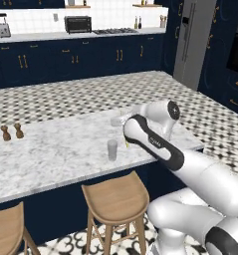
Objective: Take a straw from the drawer in front and place it inside the glass cup on the dining counter.
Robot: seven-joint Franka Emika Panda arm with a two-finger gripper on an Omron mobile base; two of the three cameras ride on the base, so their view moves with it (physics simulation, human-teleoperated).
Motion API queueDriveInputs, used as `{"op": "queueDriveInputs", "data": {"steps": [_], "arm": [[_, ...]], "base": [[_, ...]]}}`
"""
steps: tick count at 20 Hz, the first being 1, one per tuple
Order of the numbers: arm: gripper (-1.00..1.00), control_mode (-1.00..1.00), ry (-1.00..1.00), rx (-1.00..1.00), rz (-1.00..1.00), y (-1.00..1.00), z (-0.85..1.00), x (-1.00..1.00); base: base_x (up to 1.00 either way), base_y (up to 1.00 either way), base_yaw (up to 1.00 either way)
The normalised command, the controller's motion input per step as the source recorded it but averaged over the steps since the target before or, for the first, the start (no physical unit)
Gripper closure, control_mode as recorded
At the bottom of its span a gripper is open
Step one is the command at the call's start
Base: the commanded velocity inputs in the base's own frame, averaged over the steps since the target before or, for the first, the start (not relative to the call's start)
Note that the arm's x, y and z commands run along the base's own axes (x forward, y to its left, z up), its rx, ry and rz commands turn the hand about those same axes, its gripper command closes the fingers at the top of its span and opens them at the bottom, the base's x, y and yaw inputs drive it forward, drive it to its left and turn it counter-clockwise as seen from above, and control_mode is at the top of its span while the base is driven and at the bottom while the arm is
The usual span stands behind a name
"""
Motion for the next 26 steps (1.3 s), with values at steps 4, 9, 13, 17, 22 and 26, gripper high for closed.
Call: {"op": "queueDriveInputs", "data": {"steps": [4,9,13,17,22,26], "arm": [[1.0,-1.0,-0.06,0.18,0.39,0.0,0.0,0.52],[1.0,-1.0,0.0,0.16,0.25,0.04,0.0,0.23],[1.0,-1.0,-0.01,0.06,0.18,0.0,0.0,0.34],[1.0,-1.0,-0.02,0.01,0.12,0.0,0.22,0.17],[1.0,-1.0,-0.03,0.0,0.07,0.0,0.39,0.01],[1.0,-1.0,0.0,0.0,0.03,0.0,0.35,0.13]], "base": [[0.0,0.0,0.0],[0.0,0.0,0.0],[0.0,0.0,0.0],[0.0,0.0,0.0],[0.0,0.0,0.0],[0.0,0.0,0.0]]}}
